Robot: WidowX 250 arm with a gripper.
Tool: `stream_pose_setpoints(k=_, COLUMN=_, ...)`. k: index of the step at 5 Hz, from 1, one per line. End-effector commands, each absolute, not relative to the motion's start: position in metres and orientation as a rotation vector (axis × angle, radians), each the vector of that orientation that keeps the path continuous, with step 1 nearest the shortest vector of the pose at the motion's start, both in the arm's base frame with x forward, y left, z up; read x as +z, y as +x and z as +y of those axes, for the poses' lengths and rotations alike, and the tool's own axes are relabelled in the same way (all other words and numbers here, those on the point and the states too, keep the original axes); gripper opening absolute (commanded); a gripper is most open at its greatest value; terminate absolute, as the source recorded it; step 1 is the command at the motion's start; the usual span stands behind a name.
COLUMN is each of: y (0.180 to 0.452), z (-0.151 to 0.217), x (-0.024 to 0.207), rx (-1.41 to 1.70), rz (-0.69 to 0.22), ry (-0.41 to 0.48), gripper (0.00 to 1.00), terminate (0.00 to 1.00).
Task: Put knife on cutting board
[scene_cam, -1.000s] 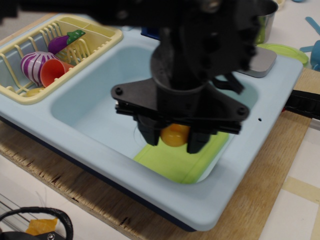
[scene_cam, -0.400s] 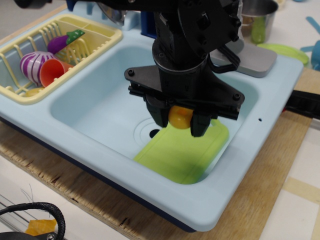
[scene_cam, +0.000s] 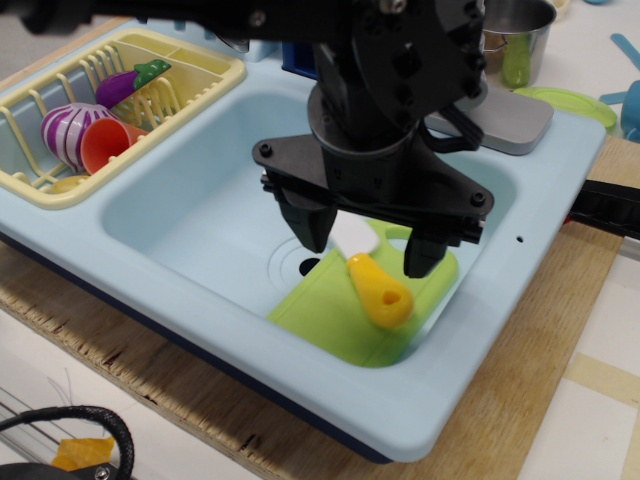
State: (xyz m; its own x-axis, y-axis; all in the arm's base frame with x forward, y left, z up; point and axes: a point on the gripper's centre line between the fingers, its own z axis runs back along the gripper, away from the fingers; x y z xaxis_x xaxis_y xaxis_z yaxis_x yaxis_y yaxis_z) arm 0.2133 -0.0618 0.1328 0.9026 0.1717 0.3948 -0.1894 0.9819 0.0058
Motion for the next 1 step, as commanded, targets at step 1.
stream_pose_setpoints(k=1, y=0.2149, z=-0.0633, x=0.1381, rx=0.182, rz=-0.424, ry=0.035, gripper=1.00, terminate=1.00)
